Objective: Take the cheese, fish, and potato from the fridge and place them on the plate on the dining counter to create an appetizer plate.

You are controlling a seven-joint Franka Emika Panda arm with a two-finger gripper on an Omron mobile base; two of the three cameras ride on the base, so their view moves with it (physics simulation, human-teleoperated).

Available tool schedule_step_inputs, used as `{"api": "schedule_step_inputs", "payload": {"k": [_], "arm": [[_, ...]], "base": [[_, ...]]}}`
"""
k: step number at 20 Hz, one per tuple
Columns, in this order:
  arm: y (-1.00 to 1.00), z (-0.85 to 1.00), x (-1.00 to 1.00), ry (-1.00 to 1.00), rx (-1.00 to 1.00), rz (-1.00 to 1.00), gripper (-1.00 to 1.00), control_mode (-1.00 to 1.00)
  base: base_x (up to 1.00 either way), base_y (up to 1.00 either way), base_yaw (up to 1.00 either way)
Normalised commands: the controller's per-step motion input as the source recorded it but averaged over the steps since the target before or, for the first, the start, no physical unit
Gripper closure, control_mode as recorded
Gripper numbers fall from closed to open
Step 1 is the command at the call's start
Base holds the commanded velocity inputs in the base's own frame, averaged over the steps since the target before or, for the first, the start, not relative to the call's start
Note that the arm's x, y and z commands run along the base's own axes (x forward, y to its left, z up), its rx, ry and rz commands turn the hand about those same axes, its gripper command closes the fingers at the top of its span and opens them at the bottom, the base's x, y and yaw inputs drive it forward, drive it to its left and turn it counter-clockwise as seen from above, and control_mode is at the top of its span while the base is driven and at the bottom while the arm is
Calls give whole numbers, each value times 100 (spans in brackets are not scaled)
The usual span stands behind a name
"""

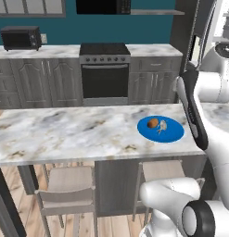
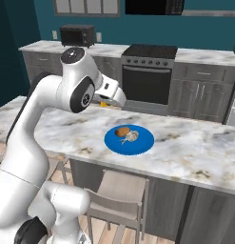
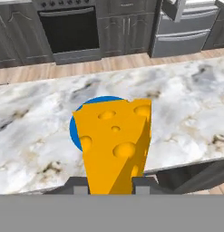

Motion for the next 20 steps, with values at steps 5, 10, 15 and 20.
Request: {"api": "schedule_step_inputs", "payload": {"k": [5,10,15,20], "arm": [[-55,-60,26,6,0,-24,100,-100],[-39,-33,25,10,0,-24,100,-100],[-11,-15,15,17,4,-6,100,-100],[0,-27,8,18,3,5,100,-100]], "base": [[0,0,0],[0,0,0],[0,0,0],[0,0,0]]}}
